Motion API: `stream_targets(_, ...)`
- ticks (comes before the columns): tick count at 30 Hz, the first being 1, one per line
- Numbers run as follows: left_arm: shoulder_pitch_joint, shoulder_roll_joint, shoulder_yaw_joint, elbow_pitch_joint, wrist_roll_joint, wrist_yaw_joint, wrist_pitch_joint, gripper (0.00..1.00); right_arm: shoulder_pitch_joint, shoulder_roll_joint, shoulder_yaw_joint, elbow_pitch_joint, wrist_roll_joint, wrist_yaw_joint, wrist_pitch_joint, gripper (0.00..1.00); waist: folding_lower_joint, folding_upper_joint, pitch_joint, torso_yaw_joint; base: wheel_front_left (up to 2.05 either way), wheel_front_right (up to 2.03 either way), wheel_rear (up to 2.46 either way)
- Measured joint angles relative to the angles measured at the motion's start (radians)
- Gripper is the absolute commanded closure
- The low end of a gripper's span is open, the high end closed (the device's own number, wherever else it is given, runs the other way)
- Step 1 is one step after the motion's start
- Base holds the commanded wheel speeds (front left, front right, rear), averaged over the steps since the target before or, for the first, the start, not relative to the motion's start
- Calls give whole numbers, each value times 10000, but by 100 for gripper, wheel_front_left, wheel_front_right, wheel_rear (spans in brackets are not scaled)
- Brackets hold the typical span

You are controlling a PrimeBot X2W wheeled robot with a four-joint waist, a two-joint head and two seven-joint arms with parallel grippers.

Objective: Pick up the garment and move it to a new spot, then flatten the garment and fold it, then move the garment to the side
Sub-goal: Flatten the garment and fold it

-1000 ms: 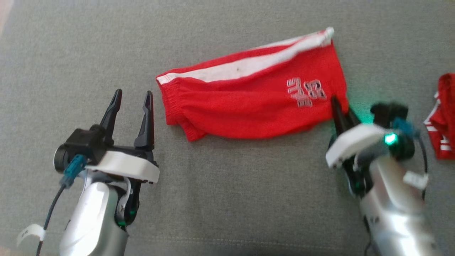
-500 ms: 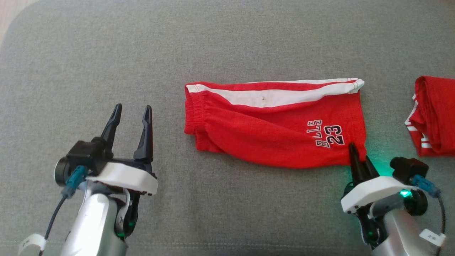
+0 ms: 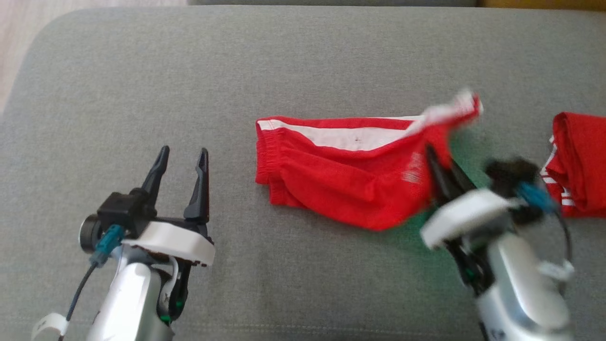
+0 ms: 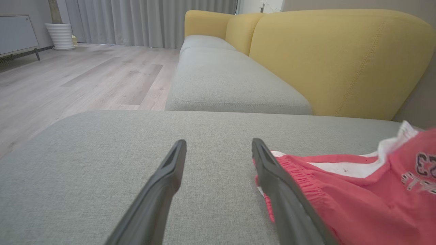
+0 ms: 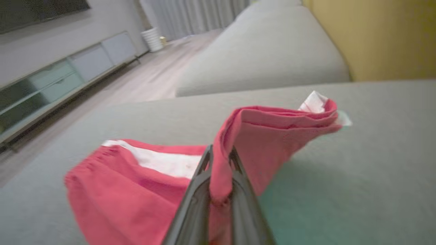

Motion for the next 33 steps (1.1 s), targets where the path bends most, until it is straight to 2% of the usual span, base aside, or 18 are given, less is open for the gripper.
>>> stream_targets(5, 0, -35, -100, 25, -2, -75, 0, 0, -1283, -50, 2011, -545, 326, 0, 627, 100, 0, 0, -33, 236, 0, 0, 0)
stream_targets(7, -4, -104, -125, 52, -4, -84, 0, 0, -1859, -56, 3202, -355, 1012, 0, 658, 100, 0, 0, -8, 460, 0, 0, 0)
stream_targets(9, -16, -159, -153, 69, -8, -88, 0, 0, -2120, -65, 3873, 15, 1463, 0, 654, 100, 0, 0, 15, 630, 0, 0, 0)
stream_targets(18, -41, -234, -201, 123, -12, -163, 0, 0, -2333, -140, 5634, 1885, 2663, 0, 219, 100, 0, 0, 217, 1170, 0, 0, 0)
stream_targets(20, -41, -236, -169, 121, -12, -163, 0, 0, -2438, -153, 5942, 2011, 2826, 0, 10, 0, 0, 0, 257, 1138, 0, 0, 0)
stream_targets(24, -41, -234, -96, 121, -10, -163, 0, 0, -2855, -169, 6427, 1942, 2949, 0, -566, 0, 0, 0, 286, 1005, 0, 0, 0)
stream_targets(28, -39, -230, -69, 121, 15, -163, 0, 0, -2978, -169, 6403, 1670, 2830, 0, -1185, 0, 0, 0, 216, 841, 0, 0, 0)
stream_targets(30, -36, -232, -56, 121, 15, -161, 0, 0, -2927, -165, 6082, 1521, 2681, 0, -1461, 0, 0, 0, 156, 750, 0, 0, 0)
stream_targets(33, -28, -226, -23, 107, 71, -153, 0, 0, -2741, -161, 4897, 1340, 2128, 0, -1814, 0, 0, 0, 45, 608, 0, 0, 0)
